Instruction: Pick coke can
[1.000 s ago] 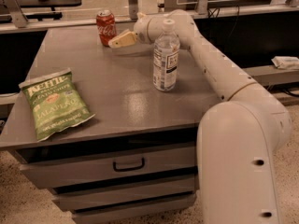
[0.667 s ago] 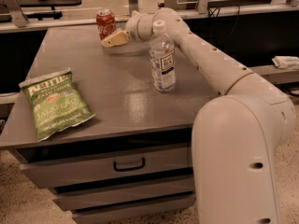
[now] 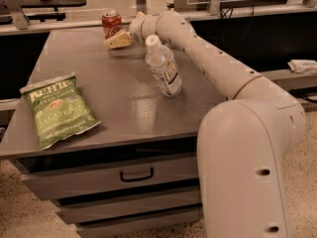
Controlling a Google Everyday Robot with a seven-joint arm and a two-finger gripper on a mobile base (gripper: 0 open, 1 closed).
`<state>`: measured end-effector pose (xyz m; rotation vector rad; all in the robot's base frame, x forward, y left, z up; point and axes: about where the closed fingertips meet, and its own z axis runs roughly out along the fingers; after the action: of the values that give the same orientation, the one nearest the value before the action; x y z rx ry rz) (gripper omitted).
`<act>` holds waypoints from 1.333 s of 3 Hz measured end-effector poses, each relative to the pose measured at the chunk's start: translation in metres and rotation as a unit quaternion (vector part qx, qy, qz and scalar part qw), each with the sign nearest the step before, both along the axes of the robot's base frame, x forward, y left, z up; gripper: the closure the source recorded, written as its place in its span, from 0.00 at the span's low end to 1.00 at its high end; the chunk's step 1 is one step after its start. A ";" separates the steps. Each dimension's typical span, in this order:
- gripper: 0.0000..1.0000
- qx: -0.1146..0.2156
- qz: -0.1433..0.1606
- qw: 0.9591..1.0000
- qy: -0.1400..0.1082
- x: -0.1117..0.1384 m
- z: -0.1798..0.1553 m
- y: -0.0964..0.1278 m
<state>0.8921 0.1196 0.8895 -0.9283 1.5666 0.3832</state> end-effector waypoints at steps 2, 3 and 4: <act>0.15 0.066 0.024 0.997 0.029 0.012 -0.007 -0.003; 0.39 0.100 0.035 0.993 0.045 0.018 -0.013 -0.003; 0.62 0.117 0.048 0.991 0.052 0.021 -0.012 0.001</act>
Offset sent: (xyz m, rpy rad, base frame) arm 0.0289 -0.0181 -0.0111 0.2647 0.1043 0.0791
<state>0.9127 0.1208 0.8773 -0.8136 1.5362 0.6782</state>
